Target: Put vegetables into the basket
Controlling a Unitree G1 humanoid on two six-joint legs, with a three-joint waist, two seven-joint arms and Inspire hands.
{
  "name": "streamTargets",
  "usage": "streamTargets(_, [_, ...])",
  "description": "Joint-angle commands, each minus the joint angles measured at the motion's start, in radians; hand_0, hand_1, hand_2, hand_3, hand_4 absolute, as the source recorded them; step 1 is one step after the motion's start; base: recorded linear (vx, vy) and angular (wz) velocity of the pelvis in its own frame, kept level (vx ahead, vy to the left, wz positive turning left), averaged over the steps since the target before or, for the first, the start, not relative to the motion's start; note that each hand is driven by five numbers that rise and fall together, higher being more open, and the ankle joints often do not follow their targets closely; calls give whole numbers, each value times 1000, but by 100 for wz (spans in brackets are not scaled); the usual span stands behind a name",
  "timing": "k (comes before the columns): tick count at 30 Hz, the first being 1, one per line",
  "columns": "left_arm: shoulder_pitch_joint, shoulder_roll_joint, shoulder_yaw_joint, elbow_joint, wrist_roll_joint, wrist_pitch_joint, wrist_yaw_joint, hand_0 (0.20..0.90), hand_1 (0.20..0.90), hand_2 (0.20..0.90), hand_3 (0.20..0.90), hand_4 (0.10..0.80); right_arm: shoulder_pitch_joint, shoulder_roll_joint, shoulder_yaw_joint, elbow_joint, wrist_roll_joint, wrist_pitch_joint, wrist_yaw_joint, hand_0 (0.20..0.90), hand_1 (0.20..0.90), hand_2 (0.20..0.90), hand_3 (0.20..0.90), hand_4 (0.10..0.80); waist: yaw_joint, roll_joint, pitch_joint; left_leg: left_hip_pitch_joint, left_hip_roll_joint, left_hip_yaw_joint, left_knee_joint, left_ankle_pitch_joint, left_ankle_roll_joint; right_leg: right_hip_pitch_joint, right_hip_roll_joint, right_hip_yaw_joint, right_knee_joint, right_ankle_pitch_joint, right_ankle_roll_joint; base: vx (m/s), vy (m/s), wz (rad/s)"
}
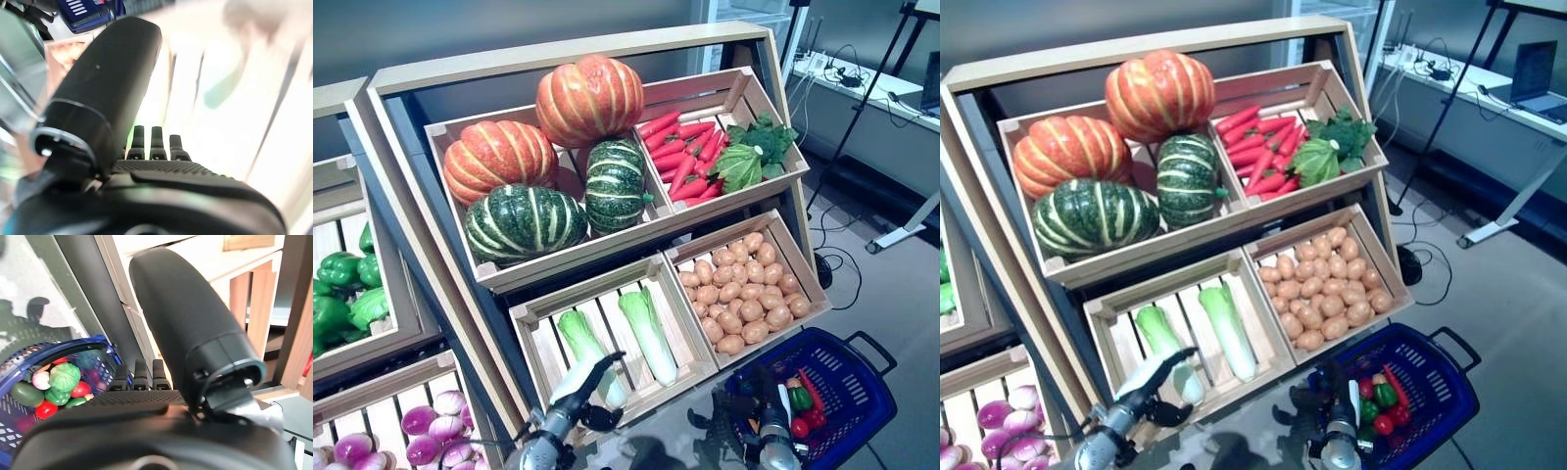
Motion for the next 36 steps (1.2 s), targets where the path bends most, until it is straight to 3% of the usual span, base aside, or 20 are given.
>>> streamTargets(1, [-165,145,28,-132,321,-13,274,900,900,900,900,800,-62,-66,-65,-97,19,-43,31,900,900,900,900,800,4,8,6,59,48,109,10,-65,-51,-52,-64,54,6,68,25,72,87,-2])
streamTargets(4, [-191,240,30,-184,387,44,282,900,900,900,900,800,-39,-85,-78,-141,48,-38,68,900,900,900,900,800,-14,11,2,60,49,120,10,-64,-51,-55,-60,57,10,66,27,66,65,-7])
streamTargets(8, [-231,311,19,-219,425,112,242,900,900,900,900,800,-25,-103,-88,-236,81,-16,116,900,900,900,900,800,-30,14,13,56,49,128,19,-54,-47,-79,-55,64,58,46,20,20,58,-3])
streamTargets(10, [-290,344,-26,-219,444,166,209,900,900,900,900,800,-42,-131,-81,-296,108,-15,127,900,900,900,900,800,-41,16,47,3,55,114,87,-53,-51,-139,-59,89,135,24,8,-139,68,-10])
streamTargets(12, [-354,354,-82,-195,437,207,184,900,900,900,900,800,-80,-159,-75,-304,139,-33,131,900,900,900,900,800,-47,22,75,-49,62,101,140,-56,-58,-191,-62,105,192,7,1,-191,77,-9])
streamTargets(19, [-530,381,-231,-66,449,229,129,900,900,900,900,800,-220,-239,-59,-332,267,-78,165,900,900,900,900,800,-72,11,158,-228,99,108,385,-128,-74,-362,-95,155,391,-59,-11,-178,36,-1])
streamTargets(29, [-715,415,-337,6,416,229,65,900,900,900,900,800,-333,-269,-72,-373,410,-63,140,900,900,900,900,800,-76,-16,236,-481,164,79,691,-254,-55,-614,-155,193,729,-163,-23,-195,-45,17])
streamTargets(36, [-796,426,-380,30,400,247,57,900,900,900,900,800,-370,-281,-91,-365,428,-72,104,900,900,900,900,800,-76,-22,265,-629,177,39,906,-364,-46,-777,-188,228,960,-252,-27,-126,-25,1])
